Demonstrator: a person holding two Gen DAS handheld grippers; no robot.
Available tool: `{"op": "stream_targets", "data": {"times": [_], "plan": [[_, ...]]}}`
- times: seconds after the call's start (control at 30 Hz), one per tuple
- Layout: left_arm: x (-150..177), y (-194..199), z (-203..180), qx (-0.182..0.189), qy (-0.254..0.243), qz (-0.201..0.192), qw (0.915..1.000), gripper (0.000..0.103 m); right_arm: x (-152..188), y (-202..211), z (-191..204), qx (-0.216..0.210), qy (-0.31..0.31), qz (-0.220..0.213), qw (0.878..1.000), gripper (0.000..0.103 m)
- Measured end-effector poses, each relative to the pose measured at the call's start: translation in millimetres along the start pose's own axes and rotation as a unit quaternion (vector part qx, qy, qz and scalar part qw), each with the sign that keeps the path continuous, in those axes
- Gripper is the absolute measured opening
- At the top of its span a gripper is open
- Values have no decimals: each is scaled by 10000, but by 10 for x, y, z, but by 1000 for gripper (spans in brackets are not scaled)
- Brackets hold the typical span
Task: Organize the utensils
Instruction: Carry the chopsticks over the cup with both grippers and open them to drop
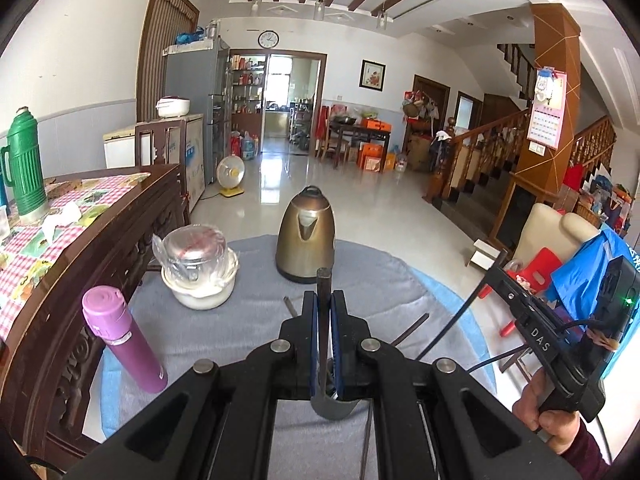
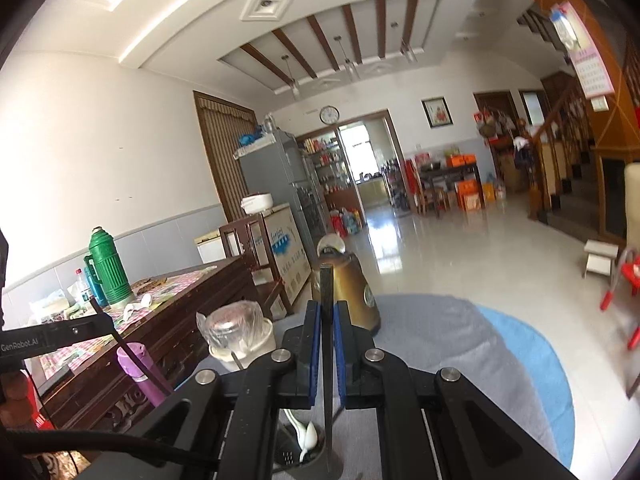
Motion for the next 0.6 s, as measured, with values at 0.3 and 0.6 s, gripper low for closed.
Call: {"op": "stream_targets", "data": {"times": [0.3, 0.6], "plan": [[-101, -89, -95, 93, 39, -181, 9998, 6, -202, -163, 172, -62, 177, -305, 9994, 7], [45, -333, -84, 54, 93, -135, 9999, 6, 65, -432, 214, -232, 159, 88, 9996, 7]]}}
Point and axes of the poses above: each gripper's, at about its wrist camera, not at the fingertips, and y roughly against the way its jaws point, z to its left, x to its underside, the point moved 5 cm from there along -y, roughly the way its jaws point, and after that the axes turned 10 degrees about y, right-handed, at the moved point
